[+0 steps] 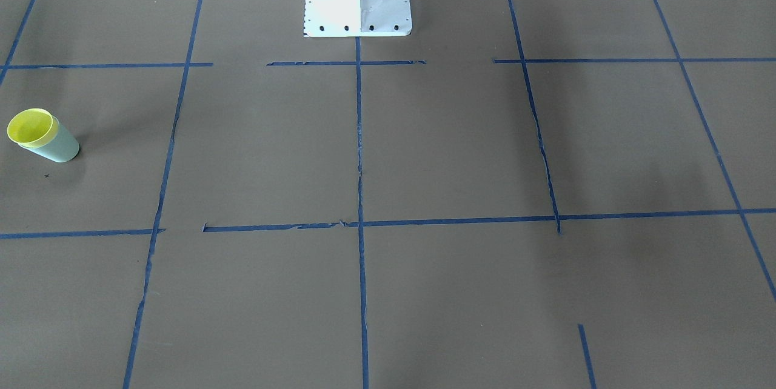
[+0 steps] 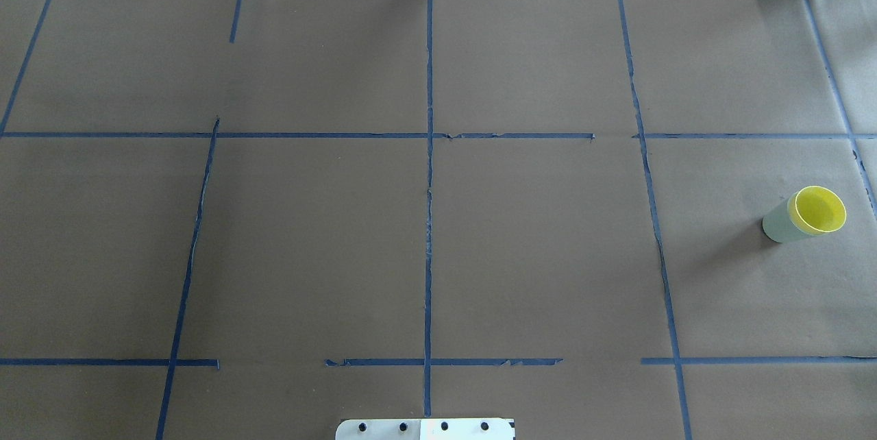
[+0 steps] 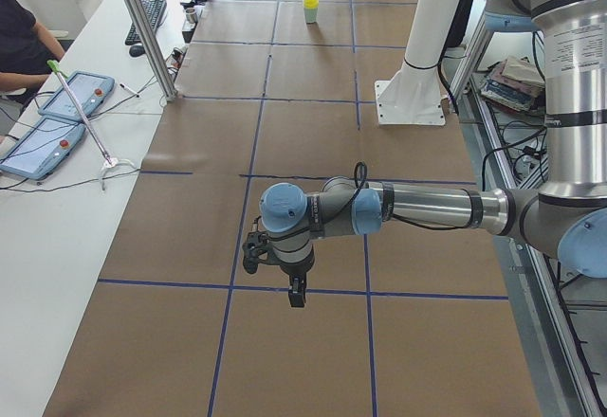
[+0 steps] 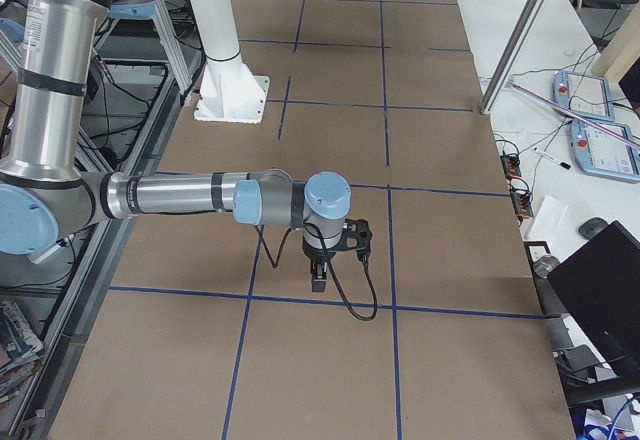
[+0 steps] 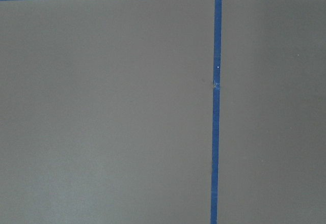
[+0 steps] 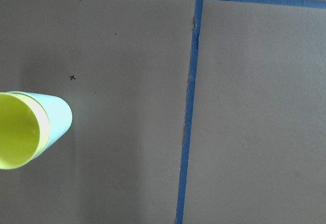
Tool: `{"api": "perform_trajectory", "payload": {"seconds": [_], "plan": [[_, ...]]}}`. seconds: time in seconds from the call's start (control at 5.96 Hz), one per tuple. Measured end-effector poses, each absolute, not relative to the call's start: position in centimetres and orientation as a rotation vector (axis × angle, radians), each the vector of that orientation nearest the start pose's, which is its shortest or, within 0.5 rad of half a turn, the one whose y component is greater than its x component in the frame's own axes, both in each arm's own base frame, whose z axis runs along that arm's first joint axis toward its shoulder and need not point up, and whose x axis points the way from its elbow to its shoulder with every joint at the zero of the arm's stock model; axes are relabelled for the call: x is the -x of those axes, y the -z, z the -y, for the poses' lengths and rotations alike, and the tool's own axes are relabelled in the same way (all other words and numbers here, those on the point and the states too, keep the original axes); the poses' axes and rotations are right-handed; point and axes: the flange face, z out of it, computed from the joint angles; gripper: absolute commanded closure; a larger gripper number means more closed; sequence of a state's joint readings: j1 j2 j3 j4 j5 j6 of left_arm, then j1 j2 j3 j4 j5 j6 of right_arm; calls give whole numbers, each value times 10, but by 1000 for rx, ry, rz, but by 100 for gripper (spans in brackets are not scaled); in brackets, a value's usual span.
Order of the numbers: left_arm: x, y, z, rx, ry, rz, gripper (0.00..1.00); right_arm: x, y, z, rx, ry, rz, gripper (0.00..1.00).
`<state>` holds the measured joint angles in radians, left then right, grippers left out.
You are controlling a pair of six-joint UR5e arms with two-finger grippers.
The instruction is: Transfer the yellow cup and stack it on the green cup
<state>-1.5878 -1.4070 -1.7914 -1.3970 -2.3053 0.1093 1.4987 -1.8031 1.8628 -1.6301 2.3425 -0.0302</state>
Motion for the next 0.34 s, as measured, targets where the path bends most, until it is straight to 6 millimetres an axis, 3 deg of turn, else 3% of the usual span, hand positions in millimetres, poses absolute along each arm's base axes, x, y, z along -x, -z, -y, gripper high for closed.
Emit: {"api": "perform_trajectory", "payload": {"seconds": [0.34], "plan": [[73, -643, 414, 51, -52, -740, 0, -34, -629, 399, -14, 107, 784, 0]]}}
